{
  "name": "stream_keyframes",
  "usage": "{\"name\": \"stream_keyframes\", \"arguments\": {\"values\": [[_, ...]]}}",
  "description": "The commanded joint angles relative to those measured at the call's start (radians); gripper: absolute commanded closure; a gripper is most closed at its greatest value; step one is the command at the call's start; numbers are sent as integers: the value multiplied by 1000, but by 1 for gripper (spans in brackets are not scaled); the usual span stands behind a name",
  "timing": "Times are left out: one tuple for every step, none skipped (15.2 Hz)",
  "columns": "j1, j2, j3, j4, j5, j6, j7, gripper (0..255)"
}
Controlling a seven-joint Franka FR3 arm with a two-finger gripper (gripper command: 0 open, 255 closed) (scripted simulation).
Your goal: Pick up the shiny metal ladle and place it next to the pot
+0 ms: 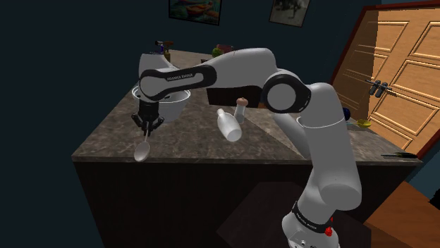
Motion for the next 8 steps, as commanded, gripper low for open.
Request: {"name": "stream_keyframes", "arguments": {"values": [[-2, 6, -1, -16, 0, 22, -4, 255], [-2, 9, -1, -24, 0, 34, -4, 255], [-2, 13, -1, -31, 0, 45, -5, 255], [-2, 18, -1, -38, 0, 56, -5, 255], [-2, 22, -2, -45, -1, 67, -6, 255], [-2, 26, -2, -51, -1, 78, -6, 255], [-2, 33, -2, -59, -1, 92, -7, 255], [-2, 33, -2, -59, -1, 92, -7, 255]]}}
